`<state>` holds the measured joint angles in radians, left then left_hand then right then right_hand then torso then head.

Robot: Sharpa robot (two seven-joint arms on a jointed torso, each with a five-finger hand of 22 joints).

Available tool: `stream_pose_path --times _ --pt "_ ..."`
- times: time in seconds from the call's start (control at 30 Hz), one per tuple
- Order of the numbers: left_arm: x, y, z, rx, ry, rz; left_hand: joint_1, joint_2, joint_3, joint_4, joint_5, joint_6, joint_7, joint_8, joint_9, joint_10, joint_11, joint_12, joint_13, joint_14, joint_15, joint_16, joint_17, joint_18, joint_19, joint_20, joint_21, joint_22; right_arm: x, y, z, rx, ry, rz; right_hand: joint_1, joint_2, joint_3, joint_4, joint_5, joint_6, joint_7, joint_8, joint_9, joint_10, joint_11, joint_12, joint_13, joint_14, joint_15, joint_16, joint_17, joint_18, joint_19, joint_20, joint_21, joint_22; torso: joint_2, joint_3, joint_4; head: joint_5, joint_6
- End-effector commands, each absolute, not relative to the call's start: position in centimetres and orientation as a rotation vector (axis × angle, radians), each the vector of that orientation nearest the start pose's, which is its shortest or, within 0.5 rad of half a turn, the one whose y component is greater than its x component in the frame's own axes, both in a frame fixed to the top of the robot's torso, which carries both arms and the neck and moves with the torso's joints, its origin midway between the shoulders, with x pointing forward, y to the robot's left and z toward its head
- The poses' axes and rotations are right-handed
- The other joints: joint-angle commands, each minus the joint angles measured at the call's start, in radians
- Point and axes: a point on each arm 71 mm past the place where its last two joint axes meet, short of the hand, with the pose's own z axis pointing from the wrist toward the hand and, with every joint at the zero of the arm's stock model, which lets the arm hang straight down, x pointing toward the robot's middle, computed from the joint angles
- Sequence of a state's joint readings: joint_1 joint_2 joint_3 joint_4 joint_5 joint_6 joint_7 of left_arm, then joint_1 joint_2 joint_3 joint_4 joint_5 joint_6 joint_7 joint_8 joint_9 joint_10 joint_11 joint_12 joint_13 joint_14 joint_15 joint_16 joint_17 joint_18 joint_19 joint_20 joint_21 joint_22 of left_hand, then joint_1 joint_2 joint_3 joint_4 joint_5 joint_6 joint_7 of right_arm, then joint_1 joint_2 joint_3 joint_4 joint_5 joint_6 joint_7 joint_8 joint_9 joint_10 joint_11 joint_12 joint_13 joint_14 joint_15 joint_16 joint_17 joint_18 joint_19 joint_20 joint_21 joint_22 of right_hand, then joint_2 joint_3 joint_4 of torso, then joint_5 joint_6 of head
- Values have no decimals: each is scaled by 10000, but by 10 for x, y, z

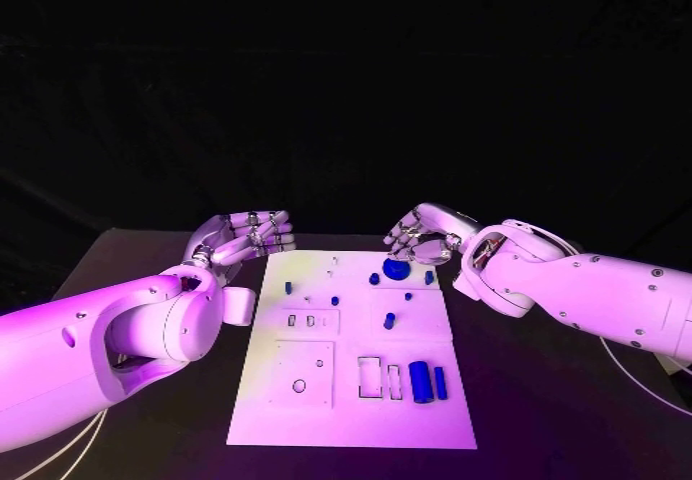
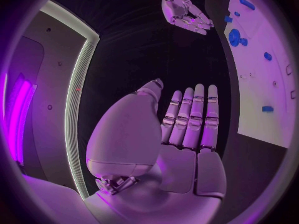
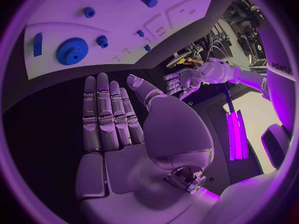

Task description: Assemble the parts on the task board

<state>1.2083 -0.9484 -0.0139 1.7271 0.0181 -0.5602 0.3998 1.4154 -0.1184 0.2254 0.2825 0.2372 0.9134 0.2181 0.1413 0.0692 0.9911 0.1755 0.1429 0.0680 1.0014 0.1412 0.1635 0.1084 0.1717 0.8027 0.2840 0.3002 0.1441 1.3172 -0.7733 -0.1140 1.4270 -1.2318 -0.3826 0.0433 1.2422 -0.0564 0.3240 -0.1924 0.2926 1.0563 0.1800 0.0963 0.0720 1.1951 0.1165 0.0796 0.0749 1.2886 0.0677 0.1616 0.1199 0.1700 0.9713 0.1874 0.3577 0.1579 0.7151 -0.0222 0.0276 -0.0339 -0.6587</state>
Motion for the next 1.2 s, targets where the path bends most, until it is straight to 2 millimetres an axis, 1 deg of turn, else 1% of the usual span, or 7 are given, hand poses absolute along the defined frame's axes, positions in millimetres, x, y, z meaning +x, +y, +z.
stream_pose_path --times 0.03,0.17,0.37,0.5,0.7,0.93,1.2 --pt "453 210 -145 -11496 13133 -14870 9 57 68 7 -64 64 2 -47 -10 53 -9 -45 7 59 -1 -35 13 112 72 4 47 15 511 -184 -154 -2900 16016 6058 -81 -474 -298 196 182 351 -282 -49 22 525 -318 -147 93 1921 -577 947 896 141 1488 -635 1100 541 269 -66 80 -70 61" --pt "447 208 -139 -11456 13149 -15092 13 55 68 3 -64 73 -1 -55 -12 63 -11 -57 6 69 -3 -44 15 115 95 -1 65 21 510 -176 -151 -3698 15926 5443 -71 -621 -494 389 270 322 -395 -161 15 294 -357 -145 162 2144 -730 2007 1856 104 1962 -852 1691 909 435 -107 118 -141 125" --pt "443 204 -132 -11332 13149 -15343 24 49 69 -6 -64 82 -1 -72 -16 75 -13 -81 3 79 -5 -63 17 121 137 -10 98 32 508 -167 -150 -4401 15910 4969 78 -746 -661 643 520 296 -434 -235 27 -88 -406 -92 310 2091 -743 3261 3142 111 2056 -932 2319 1395 619 -154 185 -208 183" --pt "441 202 -128 -11266 13157 -15452 26 45 67 -8 -65 83 2 -81 -18 76 -10 -93 1 79 -4 -75 17 122 152 -14 111 36 508 -163 -150 -4630 15884 4819 187 -755 -724 769 597 293 -439 -236 35 -294 -378 -75 385 2029 -750 3840 3734 102 2023 -931 2625 1656 720 -174 201 -240 220" --pt "441 201 -127 -11238 13177 -15497 28 38 64 -10 -66 80 10 -94 -21 74 -6 -111 -2 75 0 -91 16 121 169 -17 126 41 509 -160 -150 -4799 15923 4611 325 -754 -769 969 694 300 -462 -224 48 -468 -369 -31 497 2135 -758 6608 6426 95 2063 -941 3264 2188 825 -193 238 -279 238" --pt "440 202 -125 -11222 13178 -15508 28 33 61 -11 -66 76 16 -106 -24 69 0 -126 -4 71 3 -105 15 120 178 -20 135 43 511 -160 -151 -4881 15965 4384 416 -824 -599 1168 895 316 -463 -219 57 -446 -404 3 578 2245 -745 9530 9220 -223 2723 -946 5560 4965 901 -205 275 -292 259" --pt "439 202 -124 -11202 13185 -15533 30 27 59 -12 -66 71 24 -120 -26 63 6 -144 -7 66 8 -120 14 119 187 -22 145 45 513 -160 -152 -4876 15913 4293 453 -827 -385 1302 927 377 -432 -200 71 -431 -371 -8 591 2209 -731 10420 10045 -353 2897 -917 6493 6138 1002 -204 292 -289 313"
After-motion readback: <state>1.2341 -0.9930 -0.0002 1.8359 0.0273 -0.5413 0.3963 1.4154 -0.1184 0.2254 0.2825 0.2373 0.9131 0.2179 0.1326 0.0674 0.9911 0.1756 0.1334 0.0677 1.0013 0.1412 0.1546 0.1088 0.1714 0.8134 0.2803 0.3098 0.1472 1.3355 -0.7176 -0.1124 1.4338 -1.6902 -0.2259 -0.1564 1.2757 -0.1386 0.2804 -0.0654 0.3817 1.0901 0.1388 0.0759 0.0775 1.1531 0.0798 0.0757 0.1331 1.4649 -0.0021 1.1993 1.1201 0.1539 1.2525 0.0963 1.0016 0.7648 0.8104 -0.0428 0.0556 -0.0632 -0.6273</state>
